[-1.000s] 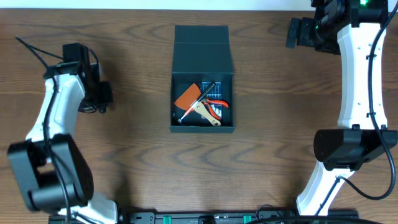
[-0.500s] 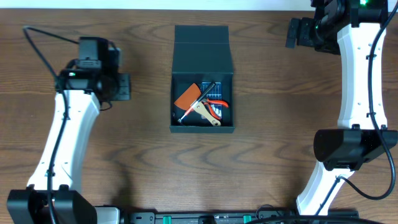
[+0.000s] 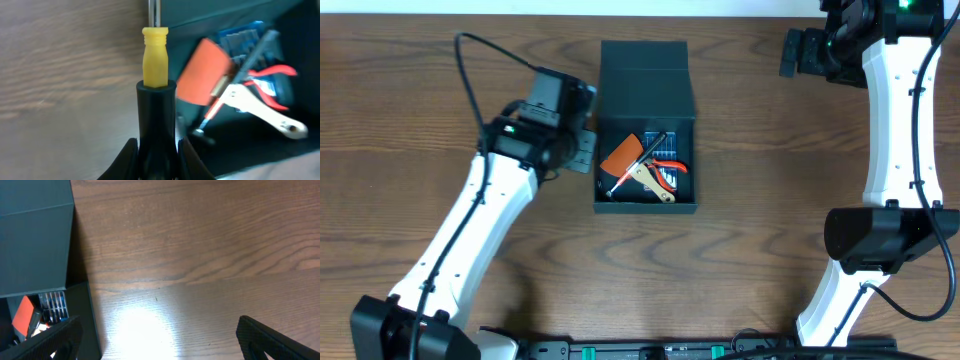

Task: Pack container
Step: 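Lower the screwdriver into the box and open the left gripper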

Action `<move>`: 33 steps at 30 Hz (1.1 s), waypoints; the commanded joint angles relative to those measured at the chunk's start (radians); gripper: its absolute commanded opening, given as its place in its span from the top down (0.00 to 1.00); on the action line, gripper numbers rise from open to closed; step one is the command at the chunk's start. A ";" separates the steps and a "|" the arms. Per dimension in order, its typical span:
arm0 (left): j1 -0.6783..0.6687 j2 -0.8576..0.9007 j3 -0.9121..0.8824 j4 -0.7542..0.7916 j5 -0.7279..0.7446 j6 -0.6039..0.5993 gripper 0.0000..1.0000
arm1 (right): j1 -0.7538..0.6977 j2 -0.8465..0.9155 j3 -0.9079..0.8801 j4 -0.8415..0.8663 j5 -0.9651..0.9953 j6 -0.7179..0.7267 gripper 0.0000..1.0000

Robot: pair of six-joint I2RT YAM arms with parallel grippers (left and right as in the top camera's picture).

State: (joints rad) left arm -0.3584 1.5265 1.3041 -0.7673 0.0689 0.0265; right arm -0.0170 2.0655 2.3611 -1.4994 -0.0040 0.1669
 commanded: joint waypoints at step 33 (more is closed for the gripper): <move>-0.217 0.251 0.023 0.044 0.002 0.026 0.94 | 0.003 -0.006 0.019 -0.001 -0.001 -0.014 0.01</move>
State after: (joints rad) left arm -0.5770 1.7596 1.3041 -0.7246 0.0723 0.0307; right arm -0.0170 2.0655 2.3611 -1.4990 -0.0044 0.1669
